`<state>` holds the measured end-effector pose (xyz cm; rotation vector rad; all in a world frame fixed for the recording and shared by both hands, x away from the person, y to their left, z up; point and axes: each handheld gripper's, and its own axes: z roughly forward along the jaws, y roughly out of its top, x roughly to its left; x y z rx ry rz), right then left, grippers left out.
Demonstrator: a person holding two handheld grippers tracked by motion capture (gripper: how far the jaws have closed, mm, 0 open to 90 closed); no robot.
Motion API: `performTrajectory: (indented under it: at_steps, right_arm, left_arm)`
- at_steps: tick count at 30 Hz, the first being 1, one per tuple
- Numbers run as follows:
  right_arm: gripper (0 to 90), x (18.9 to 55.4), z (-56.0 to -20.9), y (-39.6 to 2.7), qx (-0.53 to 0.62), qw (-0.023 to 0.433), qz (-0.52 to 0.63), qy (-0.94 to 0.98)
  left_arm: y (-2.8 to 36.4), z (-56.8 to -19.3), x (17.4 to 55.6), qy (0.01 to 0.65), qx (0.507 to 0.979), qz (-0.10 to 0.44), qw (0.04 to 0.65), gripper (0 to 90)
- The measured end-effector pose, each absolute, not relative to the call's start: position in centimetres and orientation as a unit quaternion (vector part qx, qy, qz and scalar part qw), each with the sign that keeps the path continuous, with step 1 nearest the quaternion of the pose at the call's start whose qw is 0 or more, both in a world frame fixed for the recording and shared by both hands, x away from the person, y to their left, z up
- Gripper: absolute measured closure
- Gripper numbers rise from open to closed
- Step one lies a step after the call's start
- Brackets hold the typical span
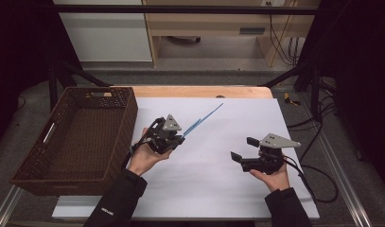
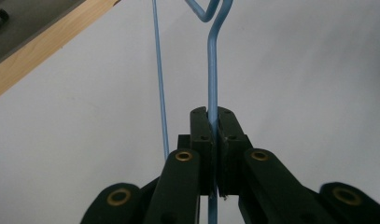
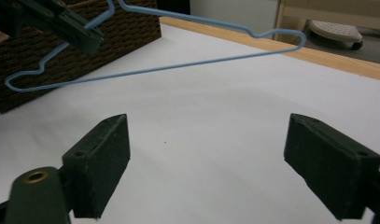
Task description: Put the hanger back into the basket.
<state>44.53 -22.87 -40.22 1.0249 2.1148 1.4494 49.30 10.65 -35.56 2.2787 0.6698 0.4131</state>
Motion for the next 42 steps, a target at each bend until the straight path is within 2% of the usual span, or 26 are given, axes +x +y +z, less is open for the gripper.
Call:
performTrajectory:
  at_steps: [12, 26, 36, 42]
  right_arm:
    - [4.2, 43.1, -40.4, -25.2, 0.385, 0.198, 0.508, 0.745]
    - [3.5, 42.6, -40.2, -26.5, 0.396, 0.207, 0.509, 0.736]
    - [3.1, 42.5, -40.1, -26.6, 0.394, 0.210, 0.505, 0.739]
    - [3.0, 42.5, -40.1, -26.6, 0.395, 0.209, 0.503, 0.739]
  left_arm:
    - [12.3, -31.6, 46.9, 0.237, 0.883, 0.160, 0.373, 87.4]
    - [15.3, -27.1, 45.9, 0.222, 0.876, 0.158, 0.397, 87.4]
    - [19.8, -24.8, 46.6, 0.239, 0.871, 0.146, 0.404, 87.4]
    - [23.1, -23.6, 46.8, 0.252, 0.868, 0.160, 0.396, 87.4]
